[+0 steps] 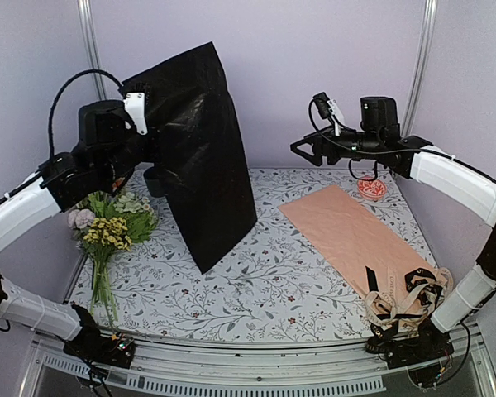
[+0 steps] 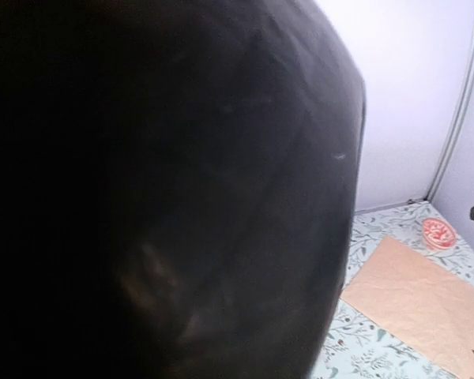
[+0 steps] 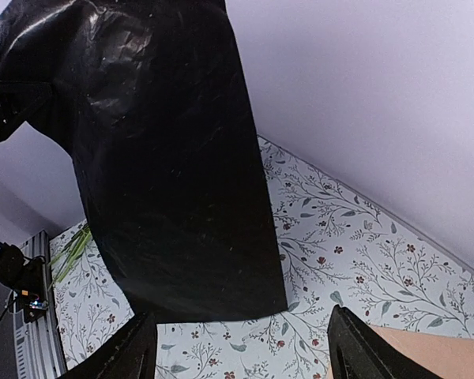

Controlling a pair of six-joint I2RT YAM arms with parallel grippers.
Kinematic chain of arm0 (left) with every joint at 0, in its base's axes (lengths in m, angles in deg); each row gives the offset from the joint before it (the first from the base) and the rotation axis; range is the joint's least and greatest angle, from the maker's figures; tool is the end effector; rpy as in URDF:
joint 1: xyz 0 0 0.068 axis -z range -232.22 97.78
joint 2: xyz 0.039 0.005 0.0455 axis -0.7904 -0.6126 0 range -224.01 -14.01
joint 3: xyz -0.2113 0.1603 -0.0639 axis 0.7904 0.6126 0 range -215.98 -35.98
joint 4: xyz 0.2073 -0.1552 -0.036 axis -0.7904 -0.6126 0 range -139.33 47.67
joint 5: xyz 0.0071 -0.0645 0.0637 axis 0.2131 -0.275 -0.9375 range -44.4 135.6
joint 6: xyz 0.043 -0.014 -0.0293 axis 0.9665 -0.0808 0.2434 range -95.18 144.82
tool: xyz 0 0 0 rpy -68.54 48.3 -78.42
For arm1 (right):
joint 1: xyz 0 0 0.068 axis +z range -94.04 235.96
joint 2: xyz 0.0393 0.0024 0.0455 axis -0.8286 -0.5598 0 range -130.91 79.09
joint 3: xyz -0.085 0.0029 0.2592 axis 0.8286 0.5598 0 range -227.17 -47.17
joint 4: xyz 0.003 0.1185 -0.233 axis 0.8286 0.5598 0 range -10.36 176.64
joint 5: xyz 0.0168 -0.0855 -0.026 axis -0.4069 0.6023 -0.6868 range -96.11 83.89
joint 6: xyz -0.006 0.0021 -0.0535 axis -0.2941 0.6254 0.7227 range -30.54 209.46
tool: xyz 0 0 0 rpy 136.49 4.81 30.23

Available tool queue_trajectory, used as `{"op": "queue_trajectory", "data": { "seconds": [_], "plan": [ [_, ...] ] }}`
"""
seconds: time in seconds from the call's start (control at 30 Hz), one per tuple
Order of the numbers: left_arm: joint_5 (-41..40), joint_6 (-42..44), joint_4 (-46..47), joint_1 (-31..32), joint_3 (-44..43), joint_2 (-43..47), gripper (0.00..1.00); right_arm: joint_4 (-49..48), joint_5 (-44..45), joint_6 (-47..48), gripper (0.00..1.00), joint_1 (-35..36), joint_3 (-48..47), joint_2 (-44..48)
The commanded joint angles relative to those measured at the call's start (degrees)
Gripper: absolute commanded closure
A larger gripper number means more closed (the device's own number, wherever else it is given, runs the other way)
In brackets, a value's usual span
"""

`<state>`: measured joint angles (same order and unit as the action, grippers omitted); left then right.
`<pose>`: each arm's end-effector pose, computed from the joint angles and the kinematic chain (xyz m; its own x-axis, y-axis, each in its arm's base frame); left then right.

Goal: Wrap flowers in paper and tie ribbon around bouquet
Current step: Pass from the right arm to the left, then place the folded wrapping paper at the center of the board.

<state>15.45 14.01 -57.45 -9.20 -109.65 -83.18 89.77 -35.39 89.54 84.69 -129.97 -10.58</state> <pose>0.2085 -0.1702 0.4200 -0.1753 -0.0582 -0.9828 0.1997 0.9754 -0.0933 0.3155 0.1928 0.3770 -0.2552 -0.1413 -0.9565 -0.8298 0.5398 0.1417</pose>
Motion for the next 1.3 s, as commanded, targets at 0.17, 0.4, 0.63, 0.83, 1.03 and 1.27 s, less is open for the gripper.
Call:
{"op": "queue_trajectory", "data": {
  "seconds": [0.17,0.4,0.63,0.83,1.03,1.27],
  "plan": [
    [-12.1,7.8,-22.2,10.3,-21.5,-21.9,1.00,1.7,-1.3,-2.2,0.24,-0.3,1.6,0.3],
    [-21.3,10.0,-25.9,12.5,-27.2,-26.0,1.00,1.9,-1.9,-2.0,0.23,-0.4,3.0,1.0],
    [-42.9,20.3,-16.2,12.6,-25.5,-17.5,1.00,1.9,-3.4,-2.4,0.23,-0.6,2.4,-0.5],
    [-50.0,72.4,54.7,15.1,-3.1,-3.4,1.00,2.3,-4.3,-2.1,0.23,-0.6,2.6,-0.3],
    [-50.7,67.0,43.2,15.5,-4.2,-8.3,1.00,2.6,-5.1,-2.0,0.23,-0.6,2.6,-0.4],
    [-27.9,26.3,-9.2,15.6,-20.6,-23.3,1.00,3.0,-4.6,-2.5,0.24,-0.6,3.8,0.4]
  ]
}}
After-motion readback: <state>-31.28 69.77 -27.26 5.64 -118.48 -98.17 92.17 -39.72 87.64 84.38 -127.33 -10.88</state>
